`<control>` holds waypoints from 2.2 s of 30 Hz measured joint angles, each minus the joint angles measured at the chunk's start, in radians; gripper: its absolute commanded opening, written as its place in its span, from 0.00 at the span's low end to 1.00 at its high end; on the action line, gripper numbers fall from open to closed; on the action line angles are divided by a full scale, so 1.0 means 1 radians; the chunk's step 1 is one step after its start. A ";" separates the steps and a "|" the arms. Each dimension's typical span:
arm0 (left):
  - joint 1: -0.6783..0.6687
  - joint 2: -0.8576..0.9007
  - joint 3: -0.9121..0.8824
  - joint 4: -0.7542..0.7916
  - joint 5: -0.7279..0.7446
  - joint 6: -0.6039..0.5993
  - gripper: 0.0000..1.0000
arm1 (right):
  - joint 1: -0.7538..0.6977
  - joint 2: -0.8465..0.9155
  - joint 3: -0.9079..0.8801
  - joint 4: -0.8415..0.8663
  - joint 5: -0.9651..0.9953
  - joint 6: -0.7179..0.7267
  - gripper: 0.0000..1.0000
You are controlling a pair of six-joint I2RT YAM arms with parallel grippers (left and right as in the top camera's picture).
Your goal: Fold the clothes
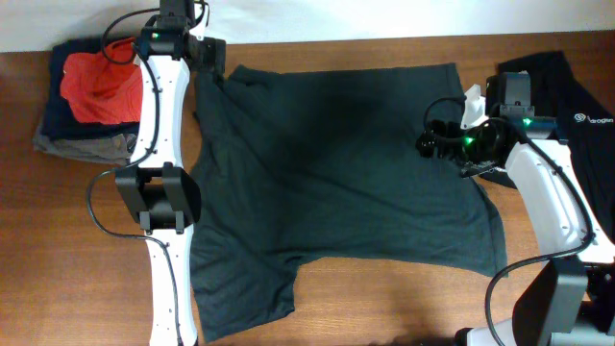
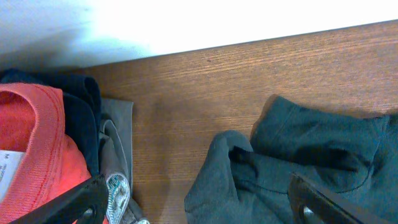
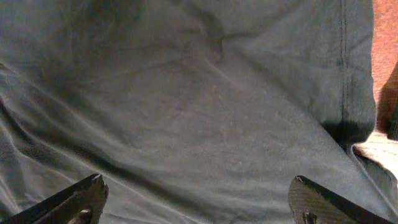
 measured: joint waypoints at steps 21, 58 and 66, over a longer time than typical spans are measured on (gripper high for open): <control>0.000 0.045 0.000 -0.014 0.126 -0.004 0.99 | -0.005 0.504 0.716 -0.018 0.126 -0.062 0.99; 0.000 0.062 0.000 -0.220 0.130 -0.004 0.99 | -0.070 1.031 1.017 0.263 0.123 -0.242 0.99; 0.000 0.062 0.000 -0.220 0.130 -0.003 0.99 | -0.070 1.036 1.017 0.281 0.123 -0.243 0.99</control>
